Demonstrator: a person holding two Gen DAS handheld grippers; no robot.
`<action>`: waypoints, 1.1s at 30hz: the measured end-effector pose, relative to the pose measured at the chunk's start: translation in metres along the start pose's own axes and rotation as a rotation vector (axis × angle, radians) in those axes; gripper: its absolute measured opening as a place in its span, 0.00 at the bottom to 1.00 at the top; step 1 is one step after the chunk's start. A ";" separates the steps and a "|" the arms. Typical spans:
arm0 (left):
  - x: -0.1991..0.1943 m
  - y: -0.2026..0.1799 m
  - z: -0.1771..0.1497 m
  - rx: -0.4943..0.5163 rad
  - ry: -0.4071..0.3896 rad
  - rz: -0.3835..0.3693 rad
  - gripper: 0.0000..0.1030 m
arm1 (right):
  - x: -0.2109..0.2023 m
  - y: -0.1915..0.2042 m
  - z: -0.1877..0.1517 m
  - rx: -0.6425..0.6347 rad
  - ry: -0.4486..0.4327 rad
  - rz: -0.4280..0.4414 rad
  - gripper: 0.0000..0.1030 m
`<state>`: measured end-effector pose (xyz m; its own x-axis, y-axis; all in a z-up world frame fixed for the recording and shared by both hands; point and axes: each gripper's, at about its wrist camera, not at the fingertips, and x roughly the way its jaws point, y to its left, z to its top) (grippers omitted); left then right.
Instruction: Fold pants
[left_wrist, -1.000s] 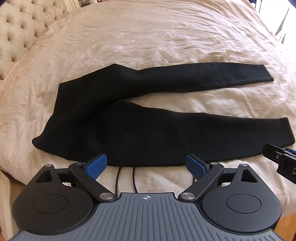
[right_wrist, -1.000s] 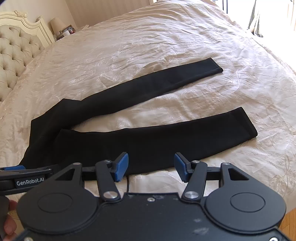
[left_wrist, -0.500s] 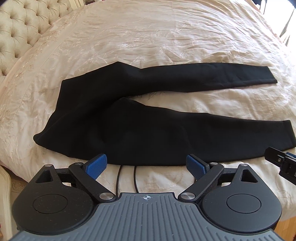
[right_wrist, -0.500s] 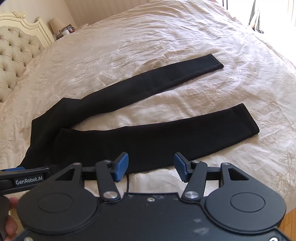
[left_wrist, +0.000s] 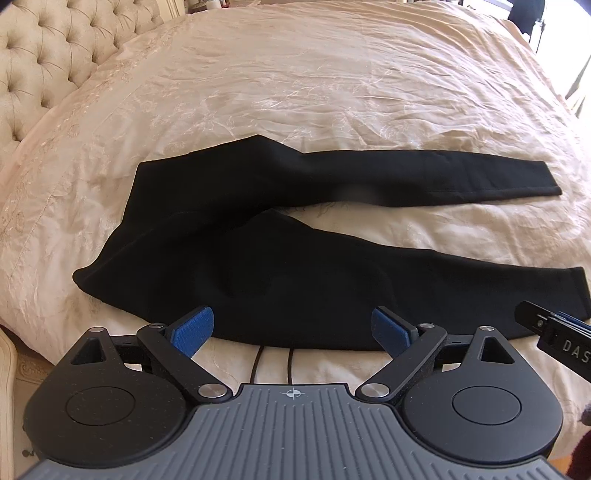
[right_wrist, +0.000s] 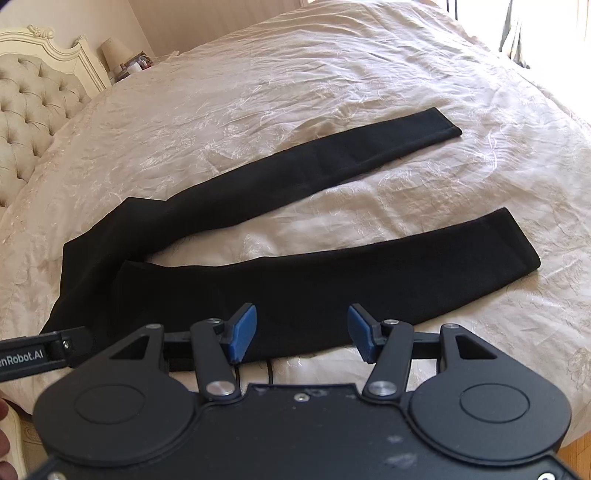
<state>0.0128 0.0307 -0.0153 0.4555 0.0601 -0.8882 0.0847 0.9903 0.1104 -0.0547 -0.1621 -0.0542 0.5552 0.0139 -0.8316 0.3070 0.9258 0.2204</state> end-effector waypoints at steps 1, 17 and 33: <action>0.003 0.002 0.002 -0.008 -0.001 -0.007 0.90 | 0.001 0.004 0.001 -0.018 -0.020 0.000 0.56; 0.093 0.012 0.092 0.055 0.059 -0.087 0.84 | 0.077 0.039 0.085 -0.221 0.017 -0.037 0.56; 0.153 0.021 0.135 -0.020 0.132 -0.026 0.81 | 0.210 0.031 0.190 -0.636 0.137 0.004 0.54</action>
<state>0.2041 0.0441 -0.0888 0.3327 0.0493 -0.9417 0.0766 0.9939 0.0791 0.2179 -0.2024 -0.1249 0.4388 0.0265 -0.8982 -0.2357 0.9680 -0.0866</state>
